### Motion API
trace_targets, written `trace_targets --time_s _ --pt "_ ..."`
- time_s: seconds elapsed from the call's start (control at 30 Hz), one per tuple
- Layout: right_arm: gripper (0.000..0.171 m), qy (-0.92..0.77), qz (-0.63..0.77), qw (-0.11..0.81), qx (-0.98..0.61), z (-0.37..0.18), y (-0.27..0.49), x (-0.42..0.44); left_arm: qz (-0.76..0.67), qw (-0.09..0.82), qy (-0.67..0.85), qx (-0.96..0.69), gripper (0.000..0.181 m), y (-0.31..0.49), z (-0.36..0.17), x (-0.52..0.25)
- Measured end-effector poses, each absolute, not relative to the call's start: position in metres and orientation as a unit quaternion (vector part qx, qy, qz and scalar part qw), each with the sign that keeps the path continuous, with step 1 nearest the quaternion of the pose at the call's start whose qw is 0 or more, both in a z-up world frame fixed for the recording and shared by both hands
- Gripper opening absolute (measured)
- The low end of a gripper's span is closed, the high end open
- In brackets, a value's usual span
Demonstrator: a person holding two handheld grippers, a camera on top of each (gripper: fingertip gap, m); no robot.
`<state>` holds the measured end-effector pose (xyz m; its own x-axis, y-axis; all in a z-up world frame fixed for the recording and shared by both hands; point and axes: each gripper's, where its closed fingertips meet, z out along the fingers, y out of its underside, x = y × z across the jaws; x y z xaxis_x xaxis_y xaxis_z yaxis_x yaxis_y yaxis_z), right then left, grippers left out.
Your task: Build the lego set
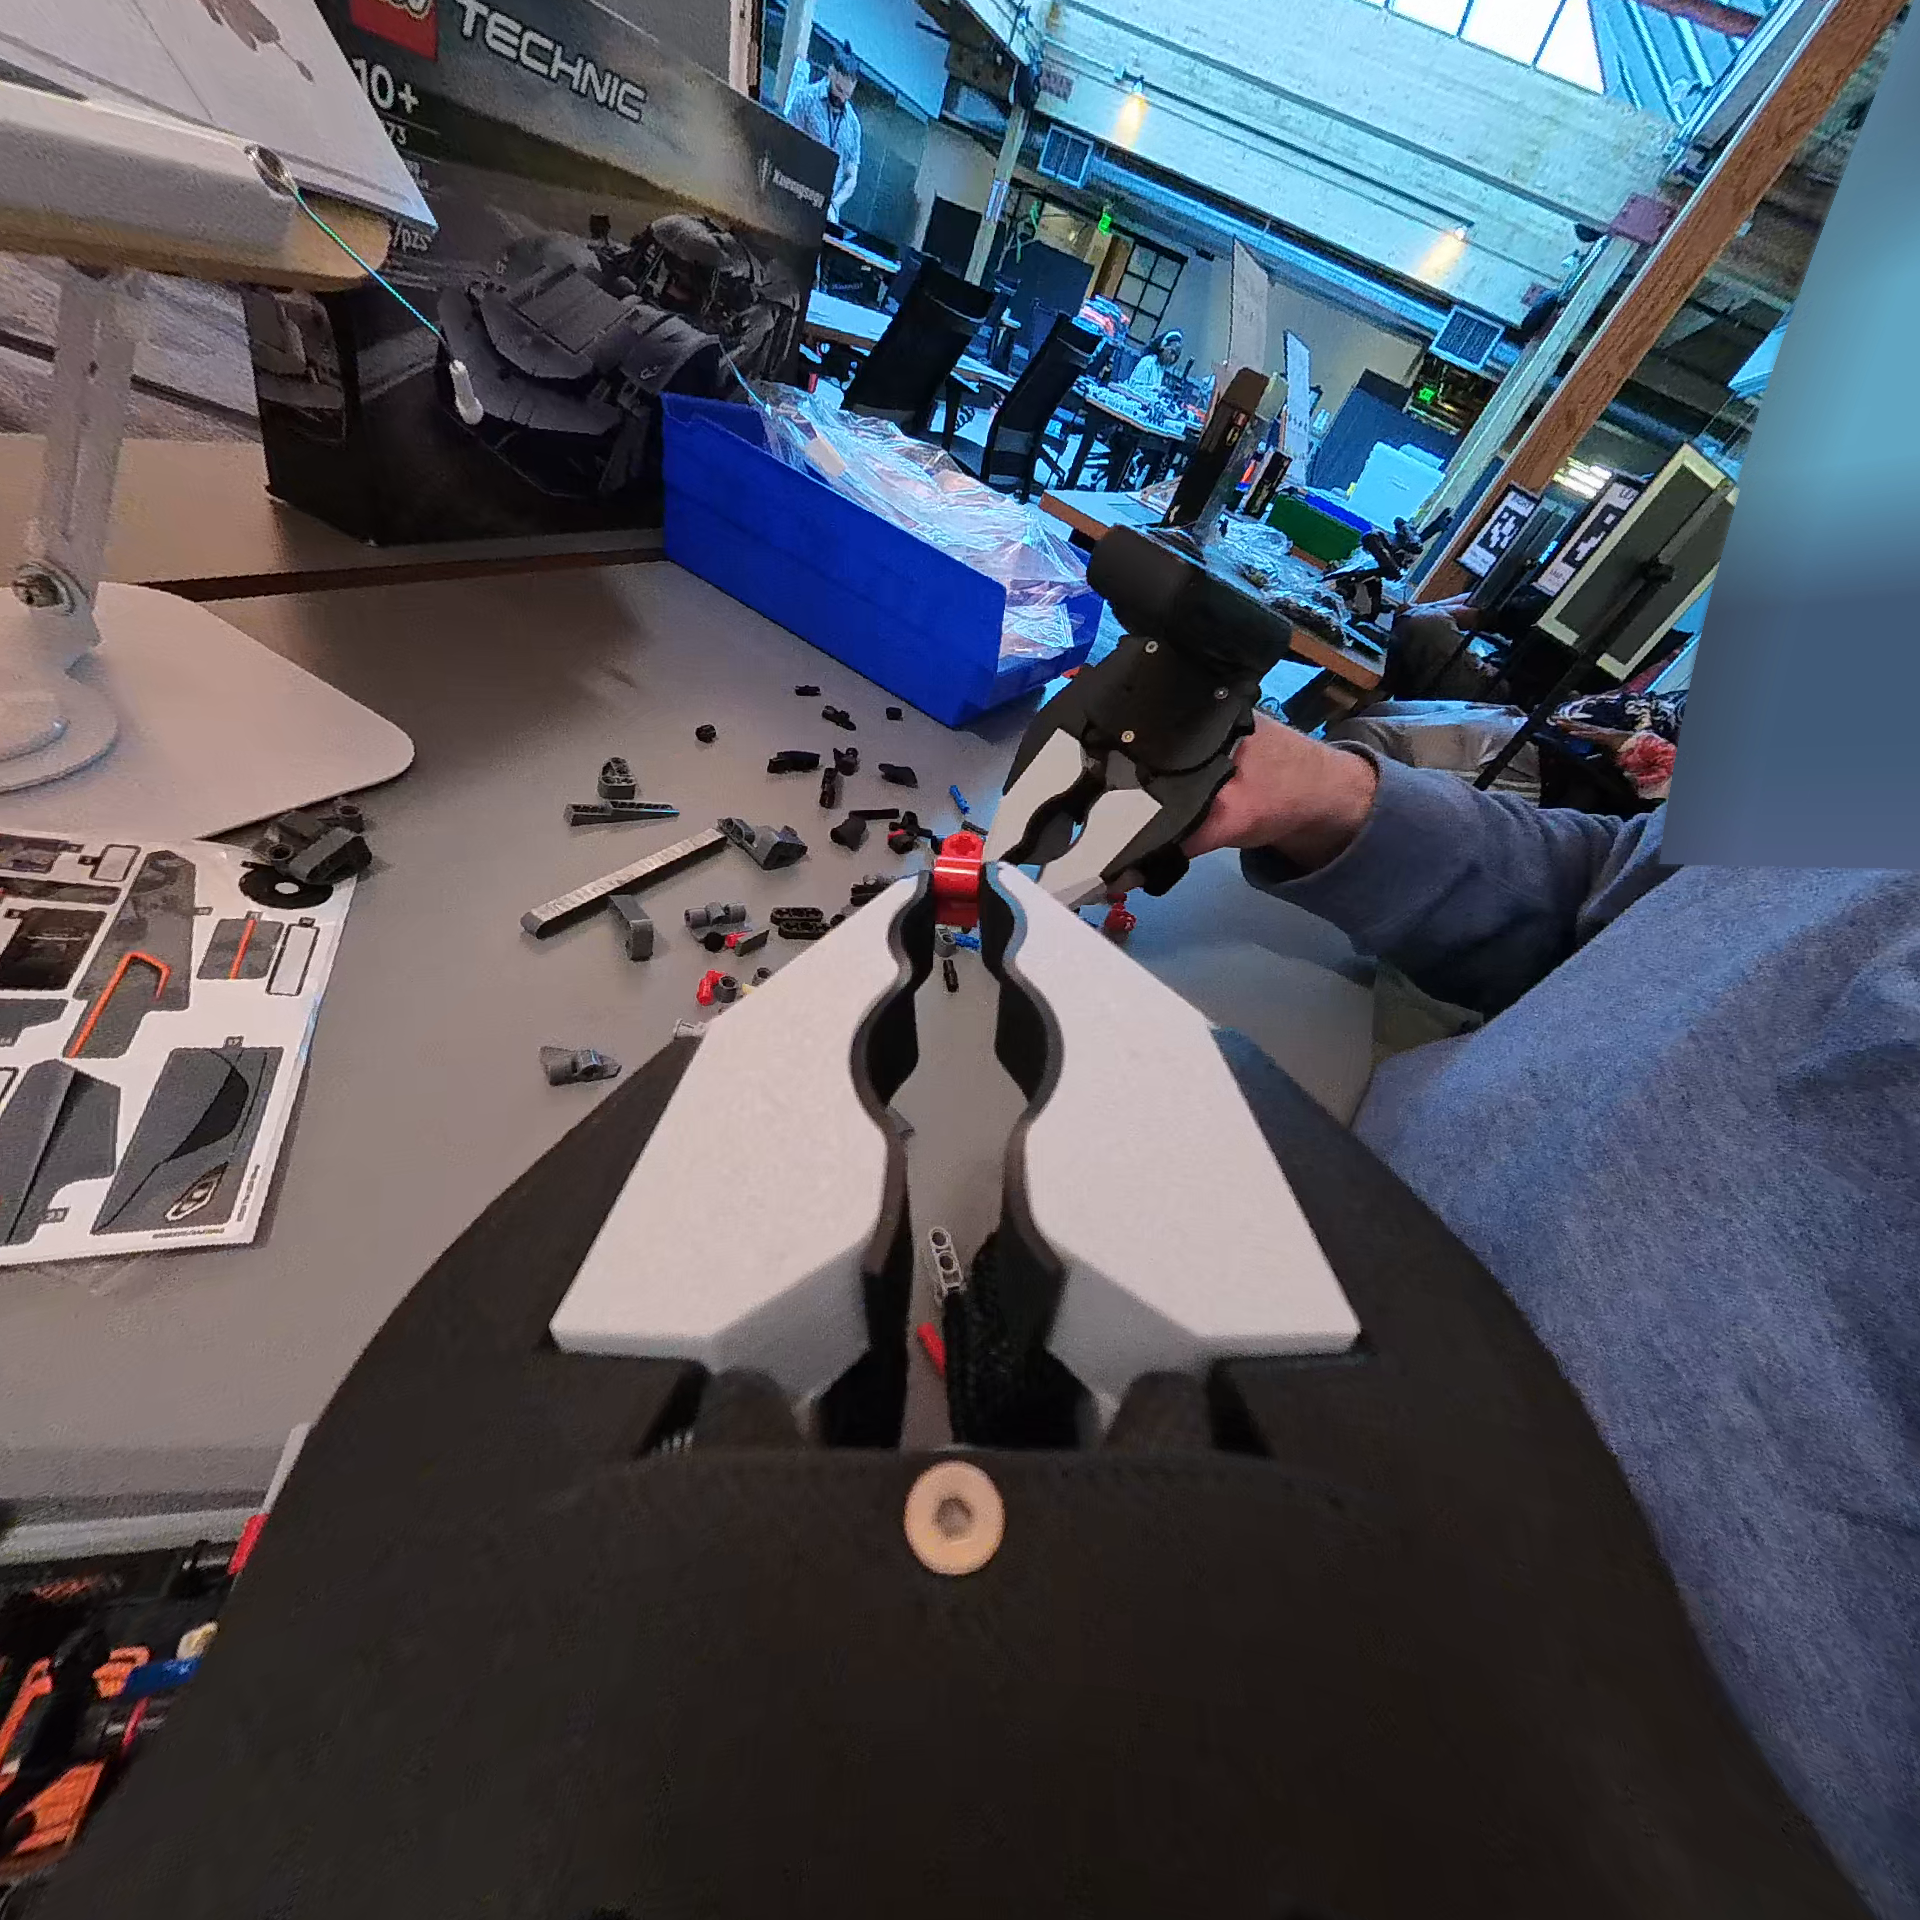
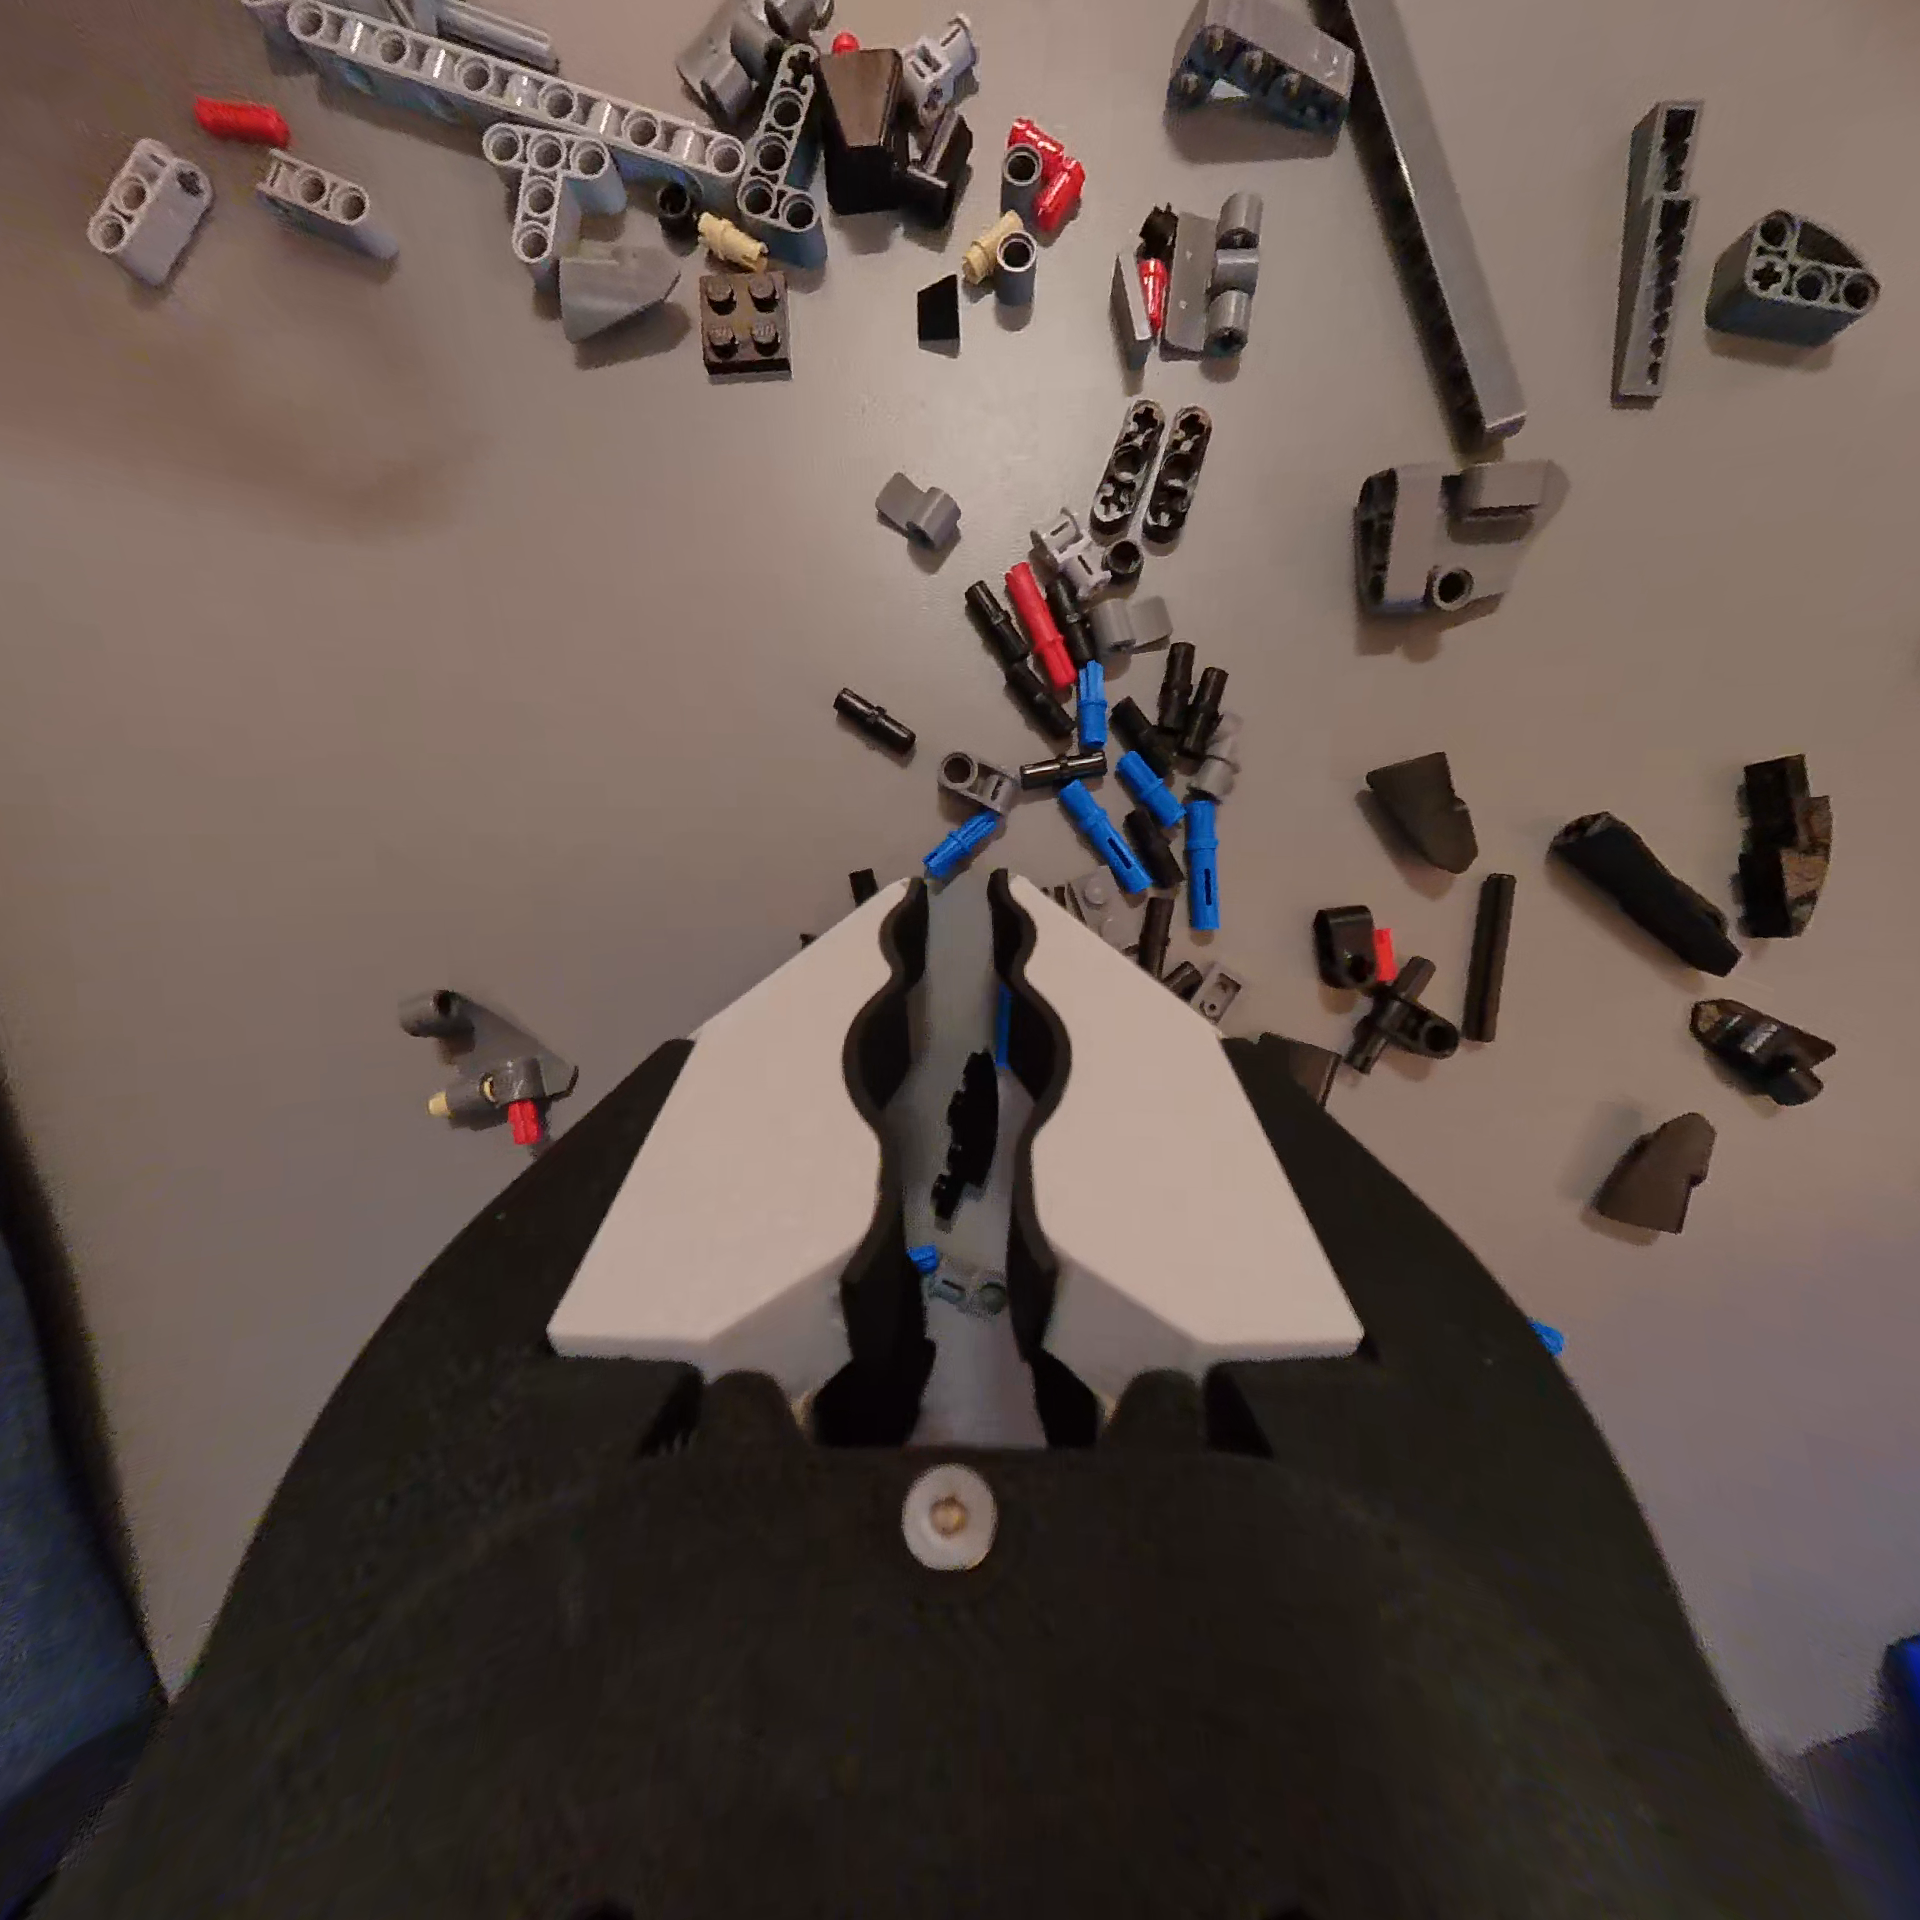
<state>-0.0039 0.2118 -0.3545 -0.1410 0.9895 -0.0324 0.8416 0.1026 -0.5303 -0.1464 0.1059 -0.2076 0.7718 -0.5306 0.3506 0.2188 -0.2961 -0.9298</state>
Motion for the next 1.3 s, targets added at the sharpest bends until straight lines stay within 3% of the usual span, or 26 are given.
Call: trace_targets --time_s 0.03,0.3,0.67,0.9,1.3 --pt "0.011 -0.723 0.218 0.169 -0.633 -0.354 0.211 -0.004 -0.319 0.584 0.106 -0.739 0.005 0.106 -0.208 -0.147" --pt "0.019 -0.716 0.214 0.166 -0.644 -0.354 0.209 -0.002 -0.316 0.582 0.111 -0.741 0.005 0.106 -0.209 -0.144" --pt "0.003 -0.686 0.207 0.187 -0.672 -0.355 0.212 -0.013 -0.317 0.583 0.109 -0.740 0.005 0.106 -0.210 -0.146" --pt "0.002 -0.688 0.218 0.217 -0.658 -0.350 0.216 -0.013 -0.313 0.588 0.113 -0.737 0.005 0.108 -0.211 -0.145" --pt "0.001 -0.668 0.349 0.296 -0.587 -0.267 0.196 -0.042 -0.342 0.620 0.122 -0.695 0.005 0.119 -0.179 -0.131"
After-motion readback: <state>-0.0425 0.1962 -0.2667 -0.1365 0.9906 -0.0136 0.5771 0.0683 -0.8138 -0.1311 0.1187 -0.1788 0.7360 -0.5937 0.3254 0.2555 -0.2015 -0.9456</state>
